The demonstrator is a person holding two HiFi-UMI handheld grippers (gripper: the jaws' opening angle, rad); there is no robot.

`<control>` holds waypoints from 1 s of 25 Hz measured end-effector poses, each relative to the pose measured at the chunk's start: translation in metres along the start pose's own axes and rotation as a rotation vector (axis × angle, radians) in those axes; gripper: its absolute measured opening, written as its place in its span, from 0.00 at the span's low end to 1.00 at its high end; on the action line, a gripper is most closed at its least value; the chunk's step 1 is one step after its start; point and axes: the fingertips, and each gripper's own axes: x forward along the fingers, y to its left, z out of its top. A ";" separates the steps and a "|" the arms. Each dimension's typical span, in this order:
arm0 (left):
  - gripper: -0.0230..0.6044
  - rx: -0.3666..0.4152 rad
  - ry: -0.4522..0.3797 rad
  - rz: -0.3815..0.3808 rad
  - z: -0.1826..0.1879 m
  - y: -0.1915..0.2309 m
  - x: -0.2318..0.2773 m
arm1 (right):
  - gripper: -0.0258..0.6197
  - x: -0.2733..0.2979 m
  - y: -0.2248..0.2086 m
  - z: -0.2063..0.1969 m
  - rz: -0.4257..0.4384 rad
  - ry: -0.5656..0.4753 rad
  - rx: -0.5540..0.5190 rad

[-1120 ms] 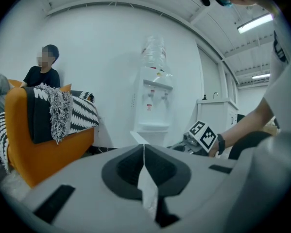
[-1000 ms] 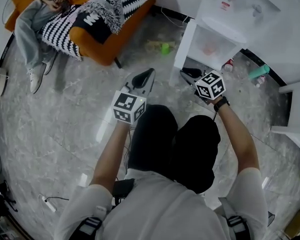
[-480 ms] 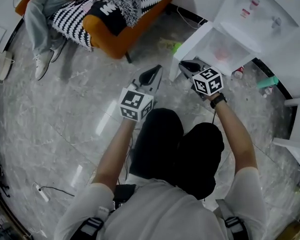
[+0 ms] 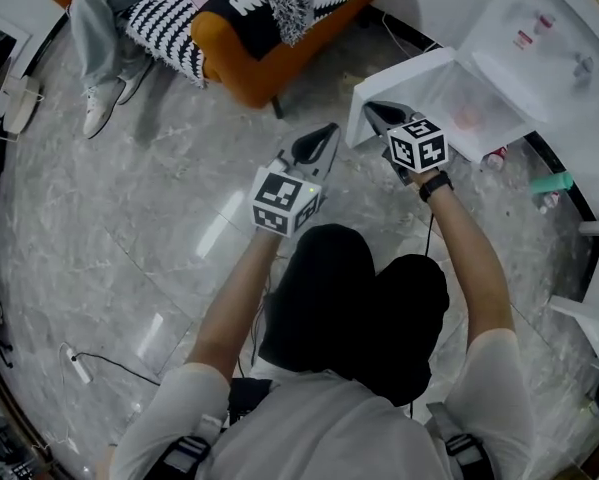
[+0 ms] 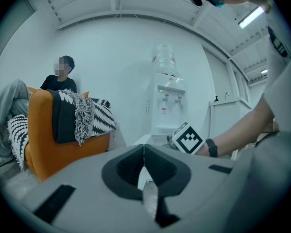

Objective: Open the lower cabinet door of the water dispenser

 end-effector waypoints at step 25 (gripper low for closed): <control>0.06 -0.013 -0.062 0.118 0.005 0.044 0.012 | 0.06 0.105 -0.047 0.057 -0.082 0.009 -0.096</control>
